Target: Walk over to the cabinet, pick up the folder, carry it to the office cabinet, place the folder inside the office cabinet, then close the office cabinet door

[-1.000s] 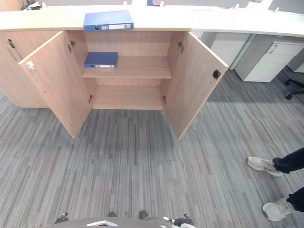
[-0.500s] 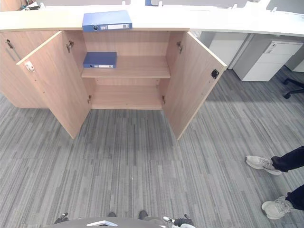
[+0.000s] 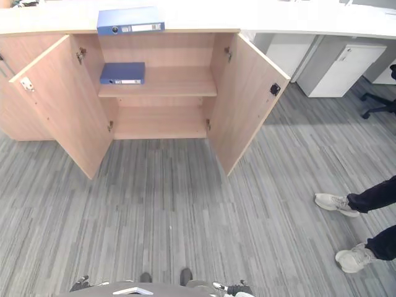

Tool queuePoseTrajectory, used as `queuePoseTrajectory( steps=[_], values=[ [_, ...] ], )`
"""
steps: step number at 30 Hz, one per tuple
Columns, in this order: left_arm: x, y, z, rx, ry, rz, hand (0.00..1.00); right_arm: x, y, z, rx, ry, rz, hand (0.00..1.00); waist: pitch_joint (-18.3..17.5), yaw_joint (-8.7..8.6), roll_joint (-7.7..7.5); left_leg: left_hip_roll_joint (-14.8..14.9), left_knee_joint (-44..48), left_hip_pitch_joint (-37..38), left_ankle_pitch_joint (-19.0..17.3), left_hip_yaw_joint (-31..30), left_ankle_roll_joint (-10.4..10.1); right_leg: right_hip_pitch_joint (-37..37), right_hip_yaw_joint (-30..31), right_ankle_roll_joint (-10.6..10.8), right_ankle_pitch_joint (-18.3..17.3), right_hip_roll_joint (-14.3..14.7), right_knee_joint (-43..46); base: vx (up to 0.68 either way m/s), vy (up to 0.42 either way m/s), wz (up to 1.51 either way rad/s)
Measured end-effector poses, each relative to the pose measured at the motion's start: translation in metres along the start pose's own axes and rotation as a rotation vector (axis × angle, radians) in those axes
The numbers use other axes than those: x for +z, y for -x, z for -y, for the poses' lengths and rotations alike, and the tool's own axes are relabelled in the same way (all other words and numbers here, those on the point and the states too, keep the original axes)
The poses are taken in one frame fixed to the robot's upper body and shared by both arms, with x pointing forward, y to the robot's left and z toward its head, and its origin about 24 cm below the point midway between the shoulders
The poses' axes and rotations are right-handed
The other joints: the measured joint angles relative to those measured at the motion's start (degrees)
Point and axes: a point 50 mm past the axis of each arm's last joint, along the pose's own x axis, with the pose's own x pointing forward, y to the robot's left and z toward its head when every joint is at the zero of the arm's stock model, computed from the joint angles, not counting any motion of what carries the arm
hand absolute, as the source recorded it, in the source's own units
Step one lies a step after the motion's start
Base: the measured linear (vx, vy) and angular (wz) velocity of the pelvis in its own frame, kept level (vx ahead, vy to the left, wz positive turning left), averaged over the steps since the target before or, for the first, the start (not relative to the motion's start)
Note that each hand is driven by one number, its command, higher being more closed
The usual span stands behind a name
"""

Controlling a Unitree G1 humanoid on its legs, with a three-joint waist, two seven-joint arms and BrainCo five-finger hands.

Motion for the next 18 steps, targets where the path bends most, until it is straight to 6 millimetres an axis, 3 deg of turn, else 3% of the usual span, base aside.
queuePoseTrajectory(
  steps=[1,4,5,6,8,9,12,15,16,18],
  values=[
    [0.0,0.0,0.0,0.0,0.0,0.001,0.0,0.0,0.0,0.0,0.0,0.0,0.0,0.0,-0.02,0.08,-0.07,-0.02,0.03,-0.22,-0.38,0.04,0.13,-0.63,0.01,0.08,-0.6,-0.04,0.89,0.09,0.022,-0.01],
    [0.005,-0.001,-0.001,0.003,-0.002,0.014,0.0,0.002,0.0,-0.002,0.004,-0.019,0.007,0.0,0.55,0.32,-0.66,-0.2,5.82,-1.93,-4.51,0.21,0.75,-5.68,-0.34,2.17,-7.16,-1.46,12.94,0.12,0.033,0.01],
    [0.007,-0.002,-0.001,0.003,-0.003,0.018,0.0,0.004,0.0,-0.003,0.005,-0.026,0.012,0.0,0.88,0.49,-0.35,-0.17,7.69,-1.94,-6.21,0.1,1.29,-7.56,-0.71,4.04,-9.26,-2.15,19.76,0.08,0.033,-0.05],
    [0.007,-0.002,0.0,0.0,-0.01,0.018,0.0,0.008,0.0,-0.003,0.006,-0.029,0.028,0.0,0.97,0.55,-0.19,0.14,8.62,-1.45,-7.02,0.18,1.93,-11.05,-1.87,4.53,-9.62,-2.57,28.34,0.11,0.061,-0.04],
    [0.011,-0.003,-0.003,0.002,-0.026,0.028,0.0,0.014,-0.001,-0.006,0.012,-0.033,0.048,0.0,1.9,0.09,-0.06,-0.11,8.5,0.94,-7.55,-0.14,2.87,-16.34,-3.54,3.35,-9.92,-3.95,40.61,0.22,0.081,0.06],
    [0.015,-0.003,-0.004,0.005,-0.028,0.036,0.0,0.015,-0.001,-0.006,0.013,-0.034,0.048,0.0,2.25,-0.09,-0.54,-0.06,7.93,2.9,-8.04,-0.63,3.21,-17.69,-5.55,2.4,-12.74,-4.67,45.04,0.26,0.058,0.13],
    [0.019,-0.004,-0.003,0.003,-0.024,0.046,0.0,0.016,-0.001,-0.007,0.016,-0.032,0.051,0.0,2.37,-0.9,-0.32,1.09,6.24,5.53,-8.84,-2.29,2.71,-20.08,-9.69,1.03,-16.76,-4.11,43.87,0.31,0.006,0.28],
    [0.025,-0.005,0.003,-0.011,-0.018,0.061,0.0,0.023,-0.003,-0.006,0.015,-0.02,0.071,0.0,3.3,-1.88,1.1,3.0,5.2,7.2,-9.6,-3.45,1.84,-22.01,-11.77,-1.22,-13.43,-1.14,31.75,0.46,-0.105,0.5],
    [0.023,-0.004,0.009,-0.022,0.006,0.058,0.0,0.01,-0.002,0.003,-0.007,-0.018,0.034,0.0,3.04,-2.65,2.61,4.45,5.41,12.04,-13.13,-5.39,-3.36,-19.73,-11.32,-5.01,-1.66,1.01,21.73,0.97,-0.33,0.72],
    [0.024,-0.003,0.018,-0.04,0.025,0.065,0.0,0.021,-0.004,0.005,-0.009,-0.018,0.063,0.0,3.31,-2.45,4.44,6.07,7.8,10.39,-13.36,-4.14,-4.57,-19.31,-11.56,-5.91,-2.59,2.81,20.84,0.69,-0.281,0.26]
  ],
)
